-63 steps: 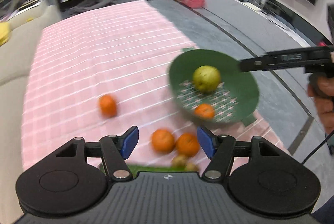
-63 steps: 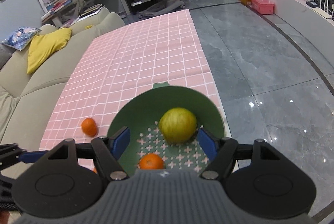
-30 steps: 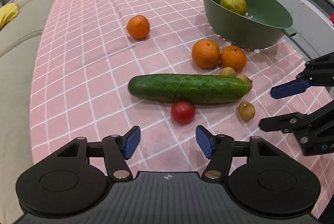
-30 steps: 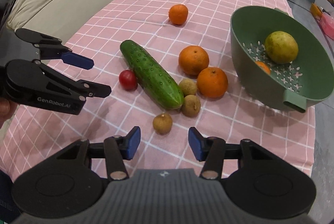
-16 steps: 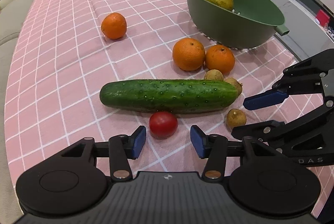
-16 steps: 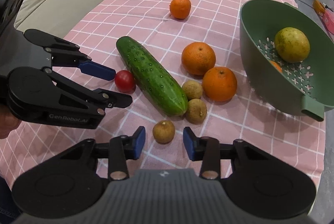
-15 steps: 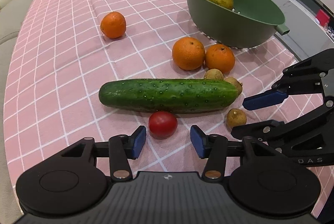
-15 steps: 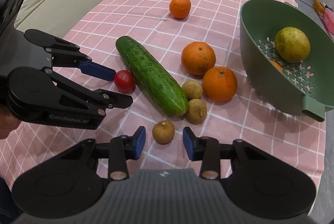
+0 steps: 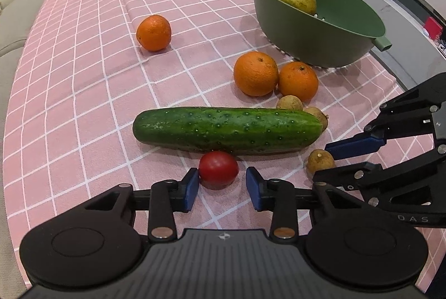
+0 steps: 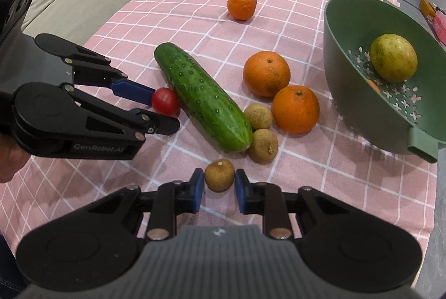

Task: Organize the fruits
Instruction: 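Grasp the red cherry tomato with the left tool while the right tool grasps a small brown kiwi, then carry tomato and kiwi over the colander and open both tools to release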

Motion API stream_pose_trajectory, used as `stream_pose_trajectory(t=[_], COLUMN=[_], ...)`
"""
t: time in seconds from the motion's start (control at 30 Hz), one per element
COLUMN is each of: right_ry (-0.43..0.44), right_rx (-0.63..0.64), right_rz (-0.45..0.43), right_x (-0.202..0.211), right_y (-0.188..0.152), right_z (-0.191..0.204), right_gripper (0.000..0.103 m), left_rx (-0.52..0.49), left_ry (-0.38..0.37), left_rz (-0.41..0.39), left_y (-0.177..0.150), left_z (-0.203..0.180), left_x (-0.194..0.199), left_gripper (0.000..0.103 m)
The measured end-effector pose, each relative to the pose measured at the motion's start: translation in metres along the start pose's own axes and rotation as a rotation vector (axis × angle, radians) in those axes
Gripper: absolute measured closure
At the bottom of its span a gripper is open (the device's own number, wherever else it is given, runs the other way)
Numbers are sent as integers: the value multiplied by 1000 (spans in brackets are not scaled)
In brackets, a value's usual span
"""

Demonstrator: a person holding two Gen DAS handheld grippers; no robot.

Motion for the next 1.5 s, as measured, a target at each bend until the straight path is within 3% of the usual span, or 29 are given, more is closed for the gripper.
stream_pose_trajectory(t=[0.3, 0.67, 1.0, 1.2, 1.5], right_ry=[0, 0, 24, 4, -61], right_rx=[0, -20, -77, -115, -218], right_rz=[-1, -15, -101, -183, -273], right_x=[1, 11, 50, 86, 119], right_y=[0, 1, 4, 7, 22], right_z=[0, -4, -17, -39, -95], right_gripper=[83, 83, 83, 83, 83], left_rx=[-6, 0, 12, -7, -80], left_ry=[20, 6, 10, 19, 22], left_rz=[-23, -29, -92, -122, -166], left_y=[0, -4, -5, 11, 61], left_z=[0, -3, -12, -22, -50], left_x=[0, 12, 45, 65, 81], left_gripper=[70, 70, 70, 70, 70])
Point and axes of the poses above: each gripper's, at about its wrist camera, not at the fingertips, and x roughly against the way its jaws point, z to its left, y to its top, the point moved 2 cm from there along -x, roughly the way its jaws point, and after that the axes turned 6 degrees about z, right-handed, at the moved point
